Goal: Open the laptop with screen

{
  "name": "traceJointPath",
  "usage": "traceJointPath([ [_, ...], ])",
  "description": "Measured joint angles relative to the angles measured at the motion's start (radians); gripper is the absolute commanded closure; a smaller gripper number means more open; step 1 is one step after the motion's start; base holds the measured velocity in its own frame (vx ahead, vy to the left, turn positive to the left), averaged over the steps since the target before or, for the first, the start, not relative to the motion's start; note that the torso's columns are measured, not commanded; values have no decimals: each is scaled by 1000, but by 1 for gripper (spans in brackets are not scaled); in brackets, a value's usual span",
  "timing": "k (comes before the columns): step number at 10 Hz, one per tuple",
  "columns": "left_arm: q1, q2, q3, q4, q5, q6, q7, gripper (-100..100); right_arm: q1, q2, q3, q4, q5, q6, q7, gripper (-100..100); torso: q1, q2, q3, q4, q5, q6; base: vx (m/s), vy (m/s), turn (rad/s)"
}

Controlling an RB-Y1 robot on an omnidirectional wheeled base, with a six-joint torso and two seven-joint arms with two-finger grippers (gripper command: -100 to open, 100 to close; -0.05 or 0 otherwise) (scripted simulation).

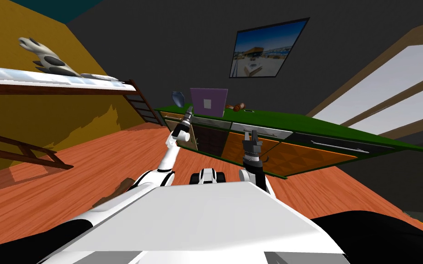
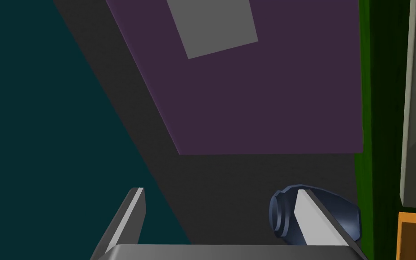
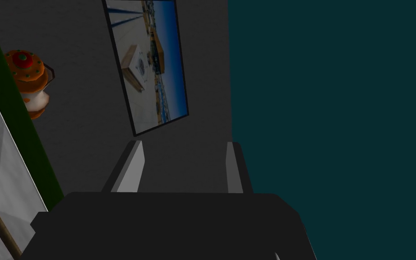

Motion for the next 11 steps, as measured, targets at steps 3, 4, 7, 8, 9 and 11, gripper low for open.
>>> traceJointPath([
  [3, -91, 2, -2, 75, 7, 30, -6, -100, 0, 0, 0, 0, 0, 0, 0, 0, 1, 1, 0, 0, 1, 0, 11, 89, -45],
  [4, -123, 1, -4, 108, 8, 42, -9, -100, 0, 0, 0, 0, 0, 0, 0, 0, 1, 0, 0, 0, 0, 0, 22, 80, -29],
  [7, -201, 0, -6, 158, 11, 72, -14, -100, 0, 0, 0, 0, 0, 0, 0, 0, -1, 1, 1, 0, 0, 0, 3, 44, -22],
  [8, -227, -2, -8, 184, 11, 76, -15, -100, 0, 0, 0, 0, 0, 0, 0, 0, 1, 1, 0, 0, 0, 0, 14, 83, -46],
  [9, -257, 2, -11, 211, 15, 86, -16, -100, 0, 0, 0, 0, 0, 0, 0, 0, 3, 0, 0, 0, 1, 0, 14, 75, -18],
  [11, -314, -1, -14, 260, 14, 107, -20, -100, 0, 0, 0, 0, 0, 0, 0, 0, 1, 0, 0, 0, 0, 0, 14, 78, -20],
])
